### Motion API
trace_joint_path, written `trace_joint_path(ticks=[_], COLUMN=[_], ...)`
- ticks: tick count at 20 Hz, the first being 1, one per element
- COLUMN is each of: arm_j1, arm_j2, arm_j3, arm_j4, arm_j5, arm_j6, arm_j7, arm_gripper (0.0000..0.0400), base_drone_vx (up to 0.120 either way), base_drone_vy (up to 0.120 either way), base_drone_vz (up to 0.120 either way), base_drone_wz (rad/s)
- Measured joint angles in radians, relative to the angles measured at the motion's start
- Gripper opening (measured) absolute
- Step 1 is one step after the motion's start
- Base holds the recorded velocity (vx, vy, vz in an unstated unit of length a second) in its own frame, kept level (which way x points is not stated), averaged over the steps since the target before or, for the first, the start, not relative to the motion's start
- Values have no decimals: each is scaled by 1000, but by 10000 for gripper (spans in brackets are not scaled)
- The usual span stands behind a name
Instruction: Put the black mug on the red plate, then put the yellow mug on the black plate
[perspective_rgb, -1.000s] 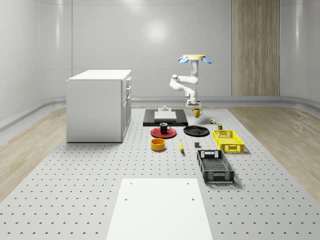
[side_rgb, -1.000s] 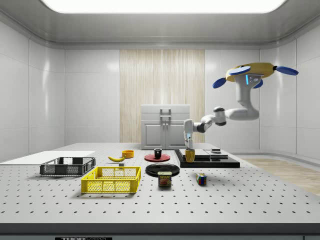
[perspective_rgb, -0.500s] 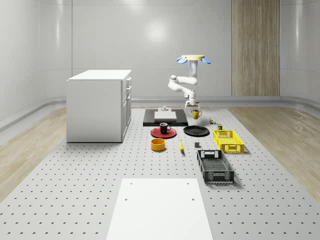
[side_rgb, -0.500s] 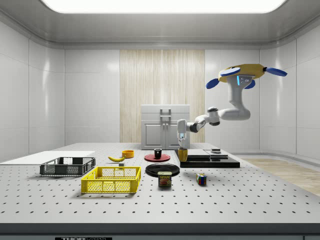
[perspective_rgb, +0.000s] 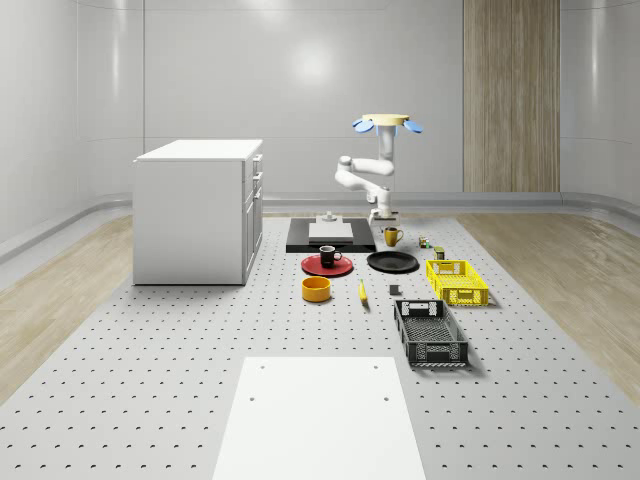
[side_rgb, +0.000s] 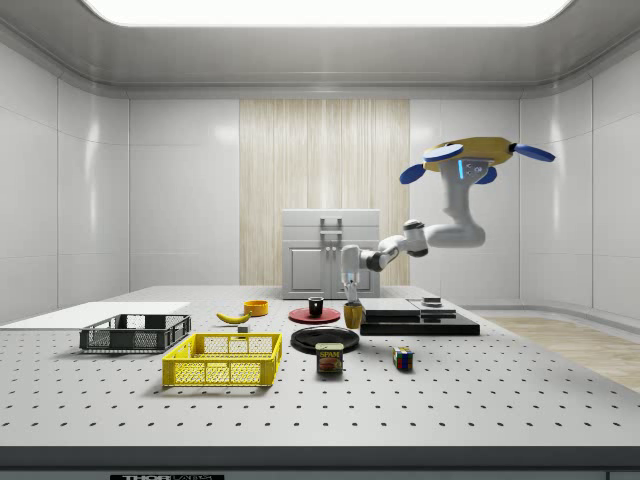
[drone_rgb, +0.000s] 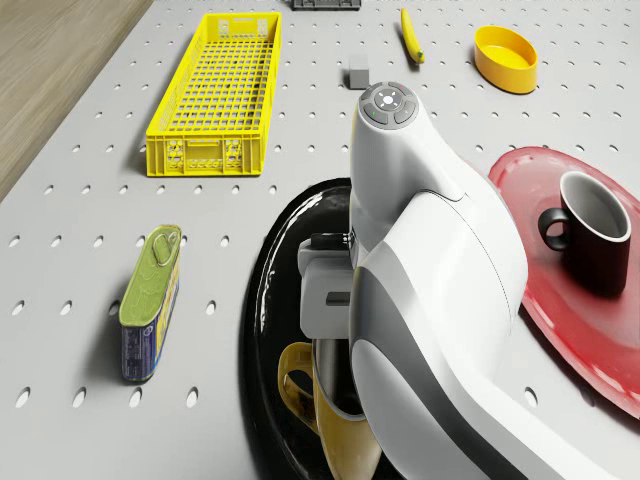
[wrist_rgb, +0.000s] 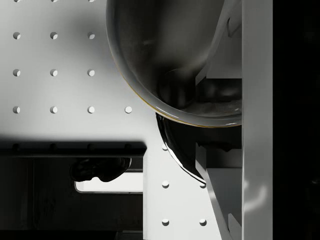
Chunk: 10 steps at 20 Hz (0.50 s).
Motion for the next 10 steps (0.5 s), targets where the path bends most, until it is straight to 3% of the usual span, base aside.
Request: trace_joint_path(ticks=[10], arm_j1=[0], arm_j2=[0], arm_j3=[0], arm_j4=[0], arm_j5=[0], arm_j6=[0], arm_j7=[0], arm_gripper=[110], base_drone_vx=[120], base_drone_vy=[0], base_drone_vz=[0], base_drone_wz=[0])
